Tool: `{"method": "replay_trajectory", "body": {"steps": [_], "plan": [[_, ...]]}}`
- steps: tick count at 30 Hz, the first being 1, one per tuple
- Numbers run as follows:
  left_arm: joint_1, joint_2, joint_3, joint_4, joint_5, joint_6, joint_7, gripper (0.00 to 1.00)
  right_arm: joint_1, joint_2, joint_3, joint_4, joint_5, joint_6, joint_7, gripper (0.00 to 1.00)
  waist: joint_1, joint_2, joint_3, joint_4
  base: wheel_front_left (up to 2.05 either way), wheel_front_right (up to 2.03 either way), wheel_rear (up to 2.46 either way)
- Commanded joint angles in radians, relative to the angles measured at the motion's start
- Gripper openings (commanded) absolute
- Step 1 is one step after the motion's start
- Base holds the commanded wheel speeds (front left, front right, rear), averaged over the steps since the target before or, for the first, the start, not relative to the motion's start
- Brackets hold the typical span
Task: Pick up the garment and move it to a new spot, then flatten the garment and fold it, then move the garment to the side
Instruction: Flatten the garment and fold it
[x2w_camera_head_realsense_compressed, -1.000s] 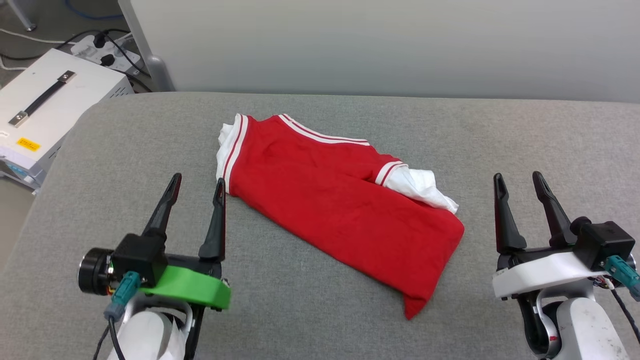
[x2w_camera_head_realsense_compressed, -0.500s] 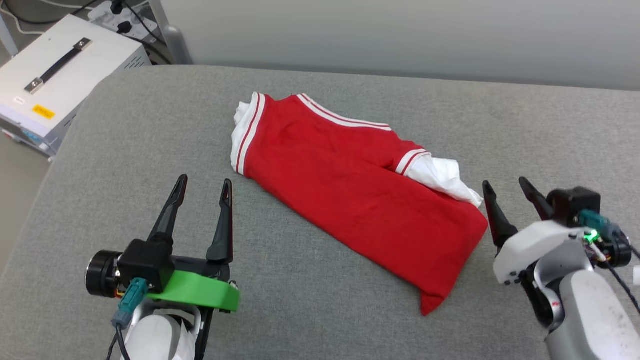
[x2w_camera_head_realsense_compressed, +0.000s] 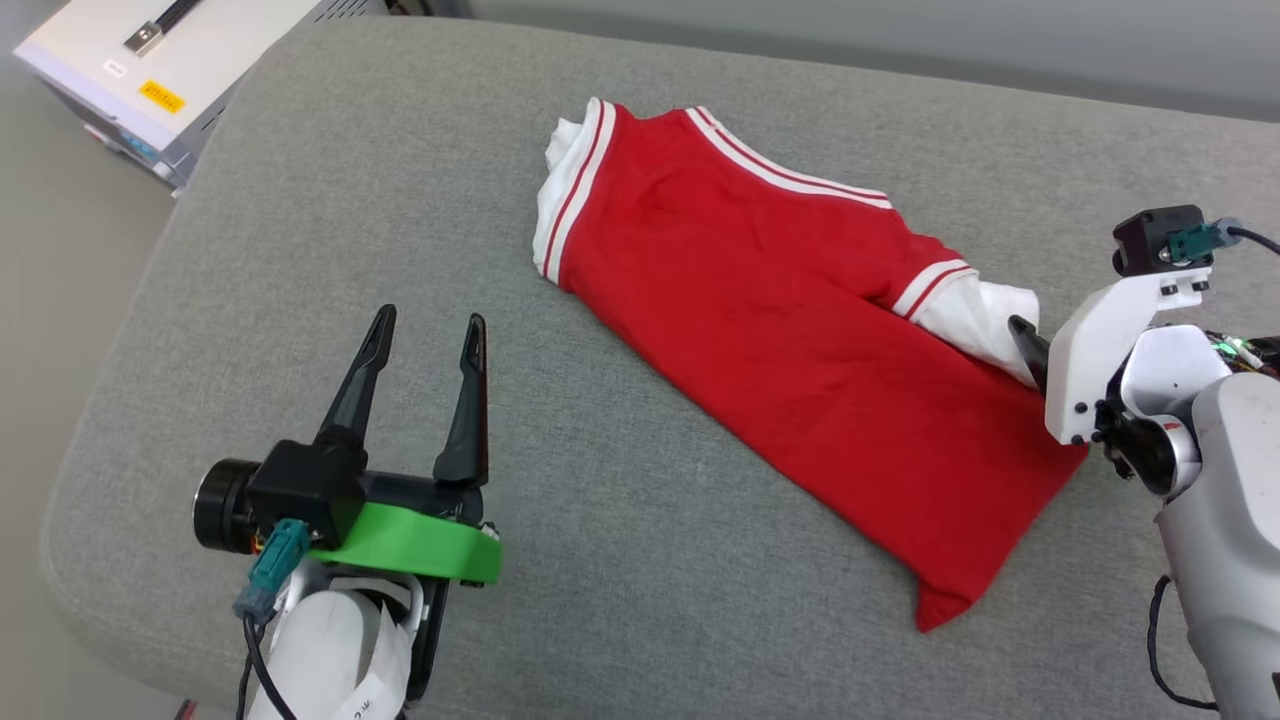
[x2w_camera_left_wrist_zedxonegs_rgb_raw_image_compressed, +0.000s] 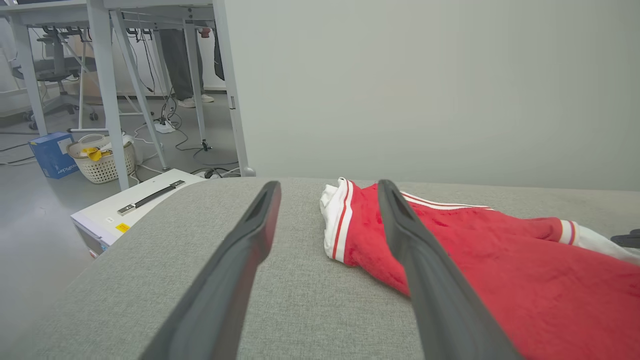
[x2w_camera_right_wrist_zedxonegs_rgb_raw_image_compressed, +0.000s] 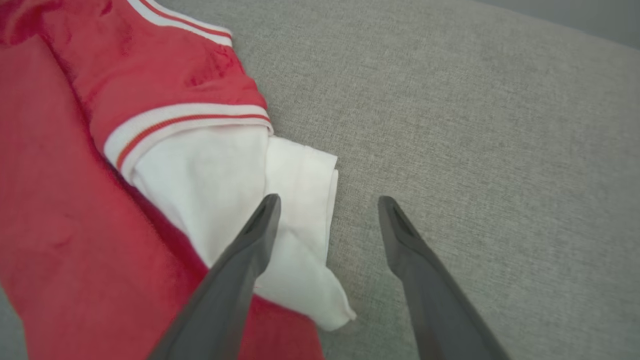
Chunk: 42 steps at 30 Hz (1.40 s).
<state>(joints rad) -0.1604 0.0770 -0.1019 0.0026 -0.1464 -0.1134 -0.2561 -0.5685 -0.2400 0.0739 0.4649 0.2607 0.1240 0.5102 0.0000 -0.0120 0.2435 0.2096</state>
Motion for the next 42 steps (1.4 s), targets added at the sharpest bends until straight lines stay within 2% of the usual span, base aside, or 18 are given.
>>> {"method": "replay_trajectory", "body": {"steps": [1,8,9,10,11,21,31,35,39,40,41,42], "plan": [[-0.02,-0.008,0.002,0.002,0.012,-0.007,-0.006,1.0,-0.022,-0.013,0.009,0.023,0.004,0.007,0.024,1.0,0.0,0.012,0.044,0.047,0.0,0.0,0.0],[-0.03,-0.018,0.004,0.005,0.016,-0.012,-0.006,1.0,-0.057,-0.036,0.025,0.111,-0.027,0.007,0.051,1.0,0.0,0.012,0.063,0.071,0.0,0.0,0.0],[-0.03,-0.019,0.004,0.005,0.017,-0.012,-0.006,1.0,-0.058,-0.038,0.027,0.122,-0.028,0.007,0.051,0.49,0.0,0.012,0.064,0.072,0.0,0.0,0.0],[-0.03,-0.02,0.005,0.005,0.018,-0.013,-0.006,1.0,-0.058,-0.039,0.029,0.128,-0.029,0.007,0.048,0.33,0.0,0.012,0.063,0.071,0.0,0.0,0.0],[-0.029,-0.021,0.007,0.006,0.018,-0.013,-0.006,1.0,-0.057,-0.041,0.032,0.135,-0.028,0.007,0.043,0.0,0.0,0.012,0.062,0.069,0.0,0.0,0.0],[-0.009,-0.024,0.017,0.029,0.026,-0.016,-0.006,1.0,-0.001,-0.103,0.03,0.123,0.003,0.007,-0.011,0.0,0.0,0.012,-0.005,0.004,0.0,0.0,0.0],[-0.004,-0.023,0.016,0.031,0.032,-0.017,-0.006,1.0,0.067,-0.251,-0.088,0.047,0.024,0.007,0.041,0.0,0.0,0.012,-0.013,-0.051,0.0,0.0,0.0],[-0.015,-0.019,0.01,0.026,0.029,-0.017,-0.006,1.0,0.061,-0.336,-0.123,0.056,-0.066,0.007,0.019,0.0,0.0,0.012,0.011,-0.058,0.0,0.0,0.0],[-0.028,-0.014,0.001,0.03,0.026,-0.017,-0.006,1.0,0.021,-0.319,-0.191,0.097,-0.107,0.007,-0.034,0.0,0.0,0.012,0.028,-0.063,0.0,0.0,0.0],[-0.03,-0.012,-0.002,0.034,0.024,-0.017,-0.006,1.0,0.013,-0.308,-0.201,0.104,-0.113,0.007,-0.048,0.33,0.0,0.012,0.03,-0.065,0.0,0.0,0.0],[-0.032,-0.011,-0.005,0.038,0.023,-0.017,-0.006,1.0,0.005,-0.295,-0.208,0.115,-0.123,0.007,-0.061,1.0,0.0,0.012,0.029,-0.067,0.0,0.0,0.0],[-0.033,-0.01,-0.005,0.041,0.023,-0.017,-0.006,1.0,0.002,-0.287,-0.204,0.119,-0.132,0.007,-0.072,1.0,0.0,0.012,0.027,-0.068,0.0,0.0,0.0]]}}
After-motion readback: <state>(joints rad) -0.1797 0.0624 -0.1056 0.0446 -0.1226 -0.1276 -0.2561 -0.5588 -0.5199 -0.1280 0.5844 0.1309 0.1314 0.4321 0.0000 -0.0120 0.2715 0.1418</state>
